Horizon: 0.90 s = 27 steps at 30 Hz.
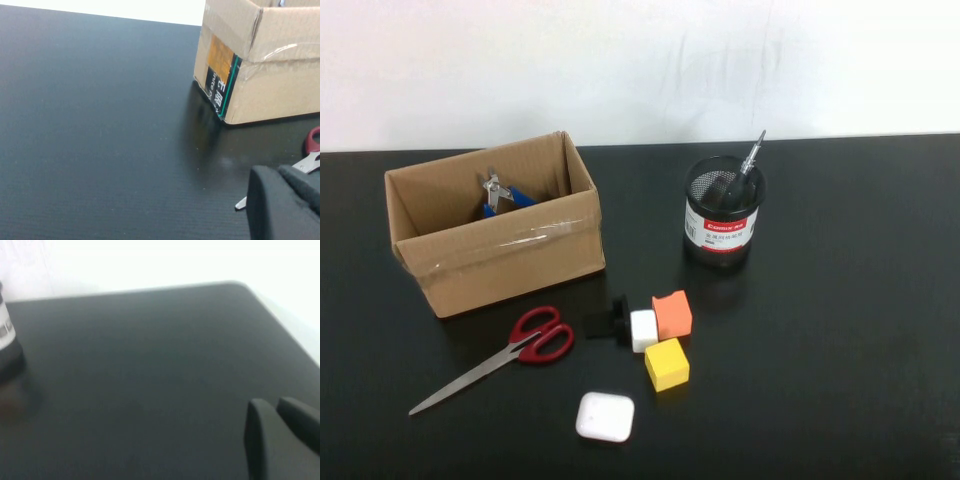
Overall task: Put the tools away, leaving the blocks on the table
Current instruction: Pick up the scissors from the table
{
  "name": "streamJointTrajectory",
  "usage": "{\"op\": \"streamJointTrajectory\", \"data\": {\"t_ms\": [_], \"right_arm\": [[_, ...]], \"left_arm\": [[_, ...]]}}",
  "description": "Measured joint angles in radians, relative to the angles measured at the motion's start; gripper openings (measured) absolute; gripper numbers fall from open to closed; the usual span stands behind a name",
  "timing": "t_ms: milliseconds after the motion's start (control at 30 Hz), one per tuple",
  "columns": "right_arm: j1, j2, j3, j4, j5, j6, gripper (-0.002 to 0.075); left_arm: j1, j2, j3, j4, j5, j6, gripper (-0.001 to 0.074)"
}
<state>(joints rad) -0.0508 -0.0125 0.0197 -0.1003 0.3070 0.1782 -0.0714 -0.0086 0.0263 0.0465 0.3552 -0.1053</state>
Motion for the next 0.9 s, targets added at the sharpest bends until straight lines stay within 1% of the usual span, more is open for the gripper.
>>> {"op": "streamJointTrajectory", "data": {"t_ms": [167, 333, 900], "right_arm": [[-0.004, 0.000, 0.006, 0.035, 0.062, -0.113, -0.0006], [-0.004, 0.000, 0.006, 0.046, 0.073, -0.189, -0.0006], [-0.004, 0.000, 0.006, 0.048, 0.073, -0.205, -0.0006]], "left_arm": [[0.000, 0.000, 0.000, 0.000, 0.000, 0.000, -0.0004], [0.000, 0.000, 0.000, 0.000, 0.000, 0.000, -0.0004], [0.000, 0.000, 0.000, 0.000, 0.000, 0.000, -0.0004]]}}
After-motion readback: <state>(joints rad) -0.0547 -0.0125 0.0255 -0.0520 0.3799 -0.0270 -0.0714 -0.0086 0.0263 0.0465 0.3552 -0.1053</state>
